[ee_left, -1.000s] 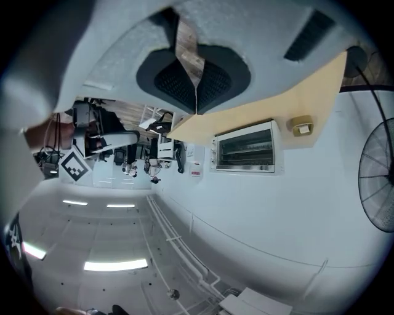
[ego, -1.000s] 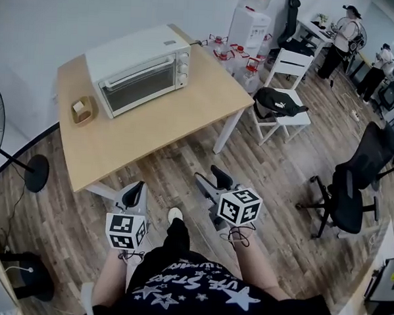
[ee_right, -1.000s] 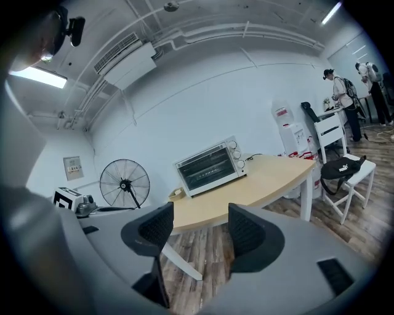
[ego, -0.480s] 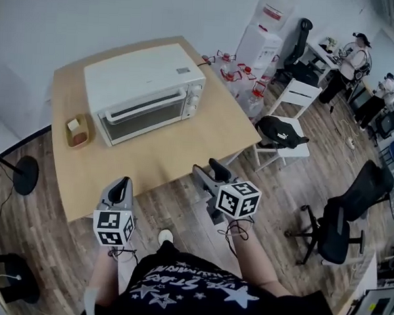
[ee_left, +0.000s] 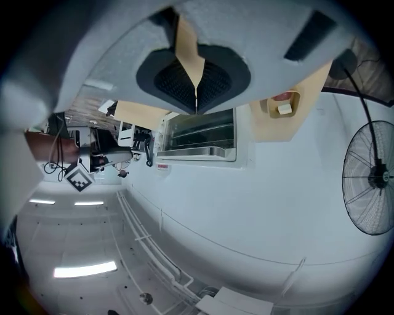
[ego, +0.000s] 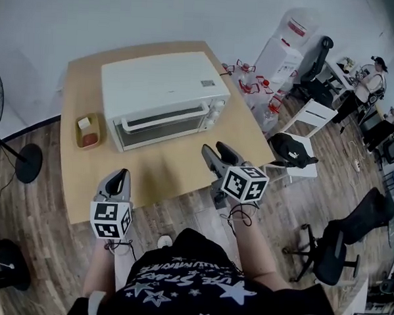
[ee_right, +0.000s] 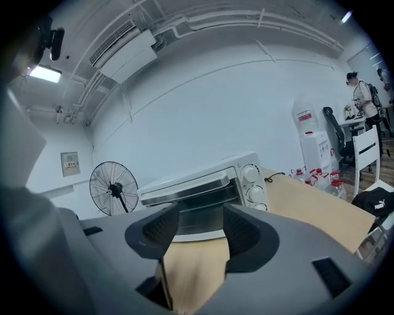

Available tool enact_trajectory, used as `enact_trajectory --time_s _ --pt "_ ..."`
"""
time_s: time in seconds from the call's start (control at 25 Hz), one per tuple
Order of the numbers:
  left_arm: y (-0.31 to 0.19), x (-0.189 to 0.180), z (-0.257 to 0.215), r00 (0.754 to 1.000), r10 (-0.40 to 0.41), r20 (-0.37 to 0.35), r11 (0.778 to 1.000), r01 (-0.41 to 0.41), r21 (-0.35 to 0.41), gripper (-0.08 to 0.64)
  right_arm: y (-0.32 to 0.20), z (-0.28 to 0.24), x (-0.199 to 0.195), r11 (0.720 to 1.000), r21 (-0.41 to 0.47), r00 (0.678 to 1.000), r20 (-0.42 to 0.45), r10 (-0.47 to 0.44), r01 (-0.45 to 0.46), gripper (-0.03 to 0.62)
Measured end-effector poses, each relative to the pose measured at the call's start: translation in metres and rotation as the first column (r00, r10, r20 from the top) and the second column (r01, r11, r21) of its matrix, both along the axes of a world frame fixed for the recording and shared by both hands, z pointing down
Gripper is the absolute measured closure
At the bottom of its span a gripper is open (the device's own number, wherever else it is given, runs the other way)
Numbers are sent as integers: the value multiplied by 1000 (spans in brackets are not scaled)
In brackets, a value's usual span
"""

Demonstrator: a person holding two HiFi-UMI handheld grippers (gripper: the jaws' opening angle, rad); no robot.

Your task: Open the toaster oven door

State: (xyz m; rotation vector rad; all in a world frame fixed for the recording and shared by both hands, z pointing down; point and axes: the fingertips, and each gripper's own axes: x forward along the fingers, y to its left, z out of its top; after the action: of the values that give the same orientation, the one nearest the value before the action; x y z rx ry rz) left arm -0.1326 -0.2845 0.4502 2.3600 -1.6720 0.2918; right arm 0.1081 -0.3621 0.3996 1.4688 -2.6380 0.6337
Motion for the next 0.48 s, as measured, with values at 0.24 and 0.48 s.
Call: enact_trajectory --time_s 0.24,0.48 --pt "-15 -13 0 999 -48 4 999 48 -12 537 -46 -16 -8 999 46 1000 4 5 -5 400" --pt "-36 -21 1 995 -100 15 995 101 -21 537 -98 -21 -4 999 41 1000 16 9 -10 416"
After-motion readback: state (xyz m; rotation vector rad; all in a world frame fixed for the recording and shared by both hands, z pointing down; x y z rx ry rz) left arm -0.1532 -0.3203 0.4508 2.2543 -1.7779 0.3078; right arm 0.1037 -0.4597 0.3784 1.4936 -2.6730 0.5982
